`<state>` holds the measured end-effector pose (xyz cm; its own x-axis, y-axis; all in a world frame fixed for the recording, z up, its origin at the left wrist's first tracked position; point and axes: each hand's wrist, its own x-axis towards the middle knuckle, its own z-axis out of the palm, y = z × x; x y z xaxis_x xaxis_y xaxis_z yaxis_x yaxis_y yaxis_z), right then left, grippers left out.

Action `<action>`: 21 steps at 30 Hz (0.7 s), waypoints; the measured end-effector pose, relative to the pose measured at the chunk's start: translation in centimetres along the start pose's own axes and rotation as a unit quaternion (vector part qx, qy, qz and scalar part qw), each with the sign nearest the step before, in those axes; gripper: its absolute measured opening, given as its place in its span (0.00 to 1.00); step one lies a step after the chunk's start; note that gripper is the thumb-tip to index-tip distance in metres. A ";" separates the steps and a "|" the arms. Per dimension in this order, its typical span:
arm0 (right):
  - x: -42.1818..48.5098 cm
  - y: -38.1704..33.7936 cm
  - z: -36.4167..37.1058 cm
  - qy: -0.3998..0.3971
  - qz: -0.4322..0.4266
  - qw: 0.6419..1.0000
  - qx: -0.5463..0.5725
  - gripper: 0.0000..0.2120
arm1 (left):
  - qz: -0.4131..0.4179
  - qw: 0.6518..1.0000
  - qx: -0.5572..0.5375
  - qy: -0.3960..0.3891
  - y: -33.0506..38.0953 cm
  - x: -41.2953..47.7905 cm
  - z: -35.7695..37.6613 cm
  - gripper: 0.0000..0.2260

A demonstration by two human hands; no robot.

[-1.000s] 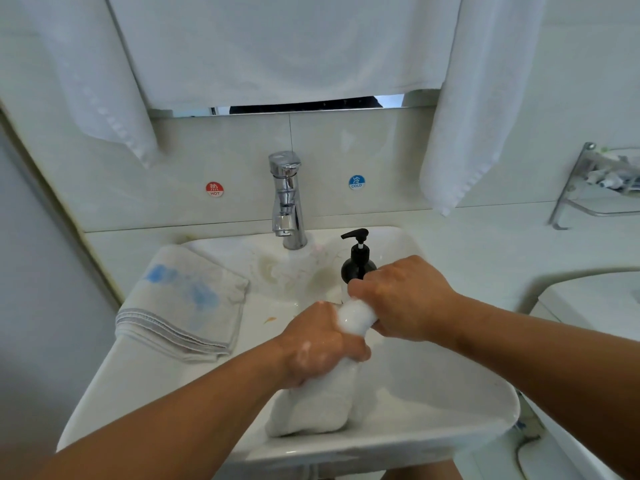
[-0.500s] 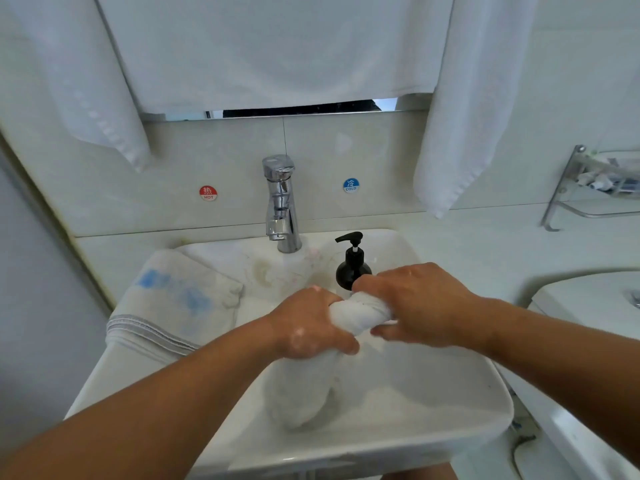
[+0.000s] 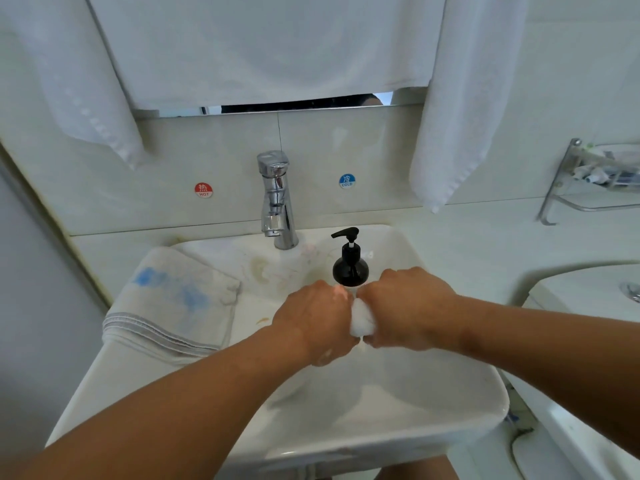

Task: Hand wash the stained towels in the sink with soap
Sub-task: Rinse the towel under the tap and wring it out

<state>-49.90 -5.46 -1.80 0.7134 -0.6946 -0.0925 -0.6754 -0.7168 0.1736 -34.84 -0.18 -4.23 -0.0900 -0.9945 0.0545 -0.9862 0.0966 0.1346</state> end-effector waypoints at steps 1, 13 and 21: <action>-0.1 0.0 0.1 0.026 -0.011 0.999 -0.025 0.12 | -0.004 1.000 -0.014 -0.003 0.0 0.1 0.2 0.11; 1.5 1.7 1.3 0.240 -0.121 0.960 -0.079 0.17 | -0.103 0.966 -0.238 0.002 0.9 -0.3 0.5 0.08; 1.6 2.0 2.2 0.284 -0.132 0.949 -0.038 0.25 | -0.128 0.929 -0.347 -0.022 1.0 -0.8 0.4 0.07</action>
<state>-50.56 -8.15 -3.71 0.8565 -0.3298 0.3971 -0.4582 -0.8398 0.2910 -35.84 0.67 -4.52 0.1150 -0.9877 -0.1055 -0.6501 -0.1552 0.7439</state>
